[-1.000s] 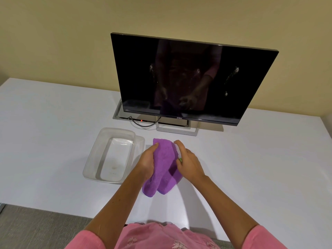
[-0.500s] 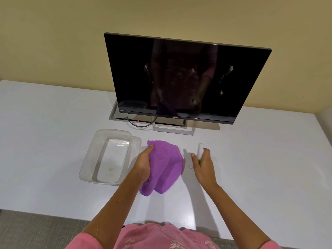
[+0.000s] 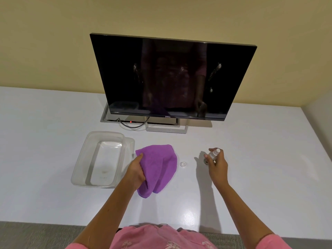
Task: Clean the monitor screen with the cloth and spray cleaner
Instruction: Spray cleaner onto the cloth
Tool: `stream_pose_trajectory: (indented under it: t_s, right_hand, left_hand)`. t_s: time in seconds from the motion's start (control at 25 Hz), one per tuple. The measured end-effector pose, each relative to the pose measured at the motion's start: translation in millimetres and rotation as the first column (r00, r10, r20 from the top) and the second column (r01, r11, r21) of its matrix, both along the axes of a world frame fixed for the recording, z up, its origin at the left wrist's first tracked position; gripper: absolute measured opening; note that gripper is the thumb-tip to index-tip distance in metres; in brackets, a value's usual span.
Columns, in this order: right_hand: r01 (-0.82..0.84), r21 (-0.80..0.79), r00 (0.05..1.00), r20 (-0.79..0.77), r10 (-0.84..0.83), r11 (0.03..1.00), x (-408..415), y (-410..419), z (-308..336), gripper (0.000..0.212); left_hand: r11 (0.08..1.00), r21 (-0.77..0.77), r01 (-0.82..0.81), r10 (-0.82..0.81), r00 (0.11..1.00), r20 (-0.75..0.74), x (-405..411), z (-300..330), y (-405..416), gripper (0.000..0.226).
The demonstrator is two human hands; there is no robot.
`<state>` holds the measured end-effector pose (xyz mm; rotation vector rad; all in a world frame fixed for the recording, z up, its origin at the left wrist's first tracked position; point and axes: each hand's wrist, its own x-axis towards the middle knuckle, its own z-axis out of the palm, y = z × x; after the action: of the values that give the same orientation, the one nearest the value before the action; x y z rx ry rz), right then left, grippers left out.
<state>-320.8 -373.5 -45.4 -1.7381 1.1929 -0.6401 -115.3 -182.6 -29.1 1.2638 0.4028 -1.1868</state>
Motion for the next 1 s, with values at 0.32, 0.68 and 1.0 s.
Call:
stream_pose_trajectory:
  t_s: [0.32,0.68,1.0]
  right_hand:
    - [-0.027,0.016,0.999,-0.019,0.028,1.000,-5,2,-11,0.023]
    - [0.058,0.000,0.995,0.076,-0.058,0.998,-12,16,6,0.047]
    - [-0.130,-0.499,0.959,0.158,0.237,0.857,43,37,98,0.023]
  left_hand:
    - [0.998,0.049,-0.037,0.042,0.994,-0.105,-4,16,9,0.040]
    - [0.994,0.051,0.093,-0.101,0.977,0.189,-6,24,13,0.038]
    - [0.910,0.100,0.403,-0.389,0.742,0.546,12,88,11,0.039]
